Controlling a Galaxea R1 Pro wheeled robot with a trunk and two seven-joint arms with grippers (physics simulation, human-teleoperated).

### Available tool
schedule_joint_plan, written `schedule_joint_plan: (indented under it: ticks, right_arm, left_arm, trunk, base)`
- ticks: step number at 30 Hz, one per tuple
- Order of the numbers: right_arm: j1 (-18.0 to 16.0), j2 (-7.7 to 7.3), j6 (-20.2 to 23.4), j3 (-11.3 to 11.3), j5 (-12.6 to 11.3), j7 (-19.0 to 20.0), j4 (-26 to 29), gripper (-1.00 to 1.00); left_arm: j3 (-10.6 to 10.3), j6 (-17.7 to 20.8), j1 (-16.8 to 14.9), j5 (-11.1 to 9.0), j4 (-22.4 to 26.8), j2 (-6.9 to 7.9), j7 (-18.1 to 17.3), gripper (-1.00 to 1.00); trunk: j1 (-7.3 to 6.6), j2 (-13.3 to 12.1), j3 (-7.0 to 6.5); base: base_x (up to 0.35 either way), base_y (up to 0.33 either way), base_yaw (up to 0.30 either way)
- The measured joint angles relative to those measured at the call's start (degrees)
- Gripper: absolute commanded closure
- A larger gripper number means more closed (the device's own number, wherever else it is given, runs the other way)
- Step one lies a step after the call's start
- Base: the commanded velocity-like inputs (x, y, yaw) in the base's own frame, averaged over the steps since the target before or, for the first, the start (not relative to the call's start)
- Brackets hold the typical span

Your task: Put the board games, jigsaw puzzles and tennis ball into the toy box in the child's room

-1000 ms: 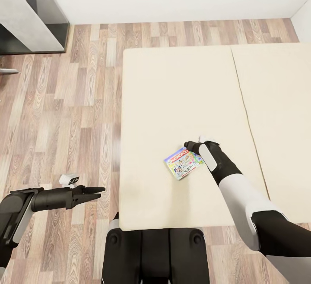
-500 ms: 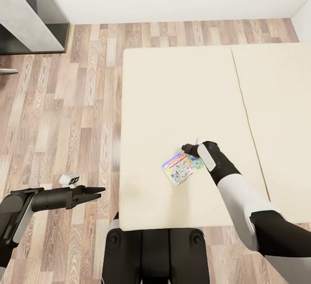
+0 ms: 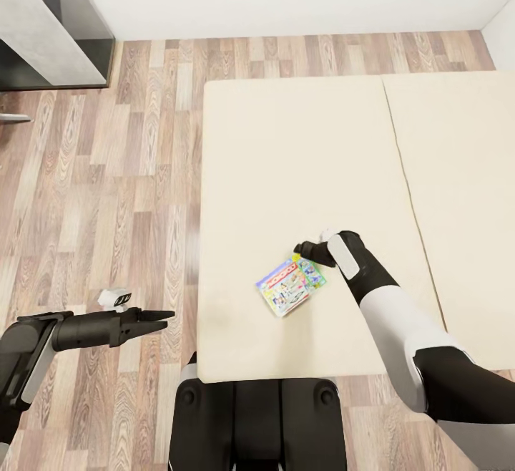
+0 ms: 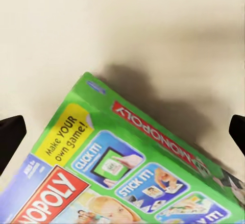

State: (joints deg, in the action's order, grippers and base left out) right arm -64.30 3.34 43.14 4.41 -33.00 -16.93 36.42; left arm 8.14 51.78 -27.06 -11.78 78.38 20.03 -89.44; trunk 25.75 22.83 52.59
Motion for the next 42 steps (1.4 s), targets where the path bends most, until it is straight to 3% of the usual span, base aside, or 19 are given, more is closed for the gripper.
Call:
schedule_joint_plan:
  ticks: [13, 22, 42]
  right_arm:
    - [-1.0, 1.48, 5.3, 0.0, -0.4, 0.0, 0.0, -1.0]
    - [-1.2, 2.84, 8.0, 0.0, -4.2, -0.3, 0.0, -1.0]
    - [-1.2, 2.86, 9.0, 0.3, -4.6, -0.2, -0.7, -1.0]
  left_arm:
    - [0.0, 0.0, 0.0, 0.0, 0.0, 0.01, -0.1, -1.0]
    - [0.0, 0.0, 0.0, 0.0, 0.0, 0.06, -0.1, -1.0]
    - [0.0, 0.0, 0.0, 0.0, 0.0, 0.08, -0.1, -1.0]
  trunk:
    - [0.0, 0.0, 0.0]
    - [0.0, 0.0, 0.0]
    - [0.0, 0.0, 0.0]
  base:
    - [0.0, 0.0, 0.0]
    - [0.0, 0.0, 0.0]
    - [0.0, 0.0, 0.0]
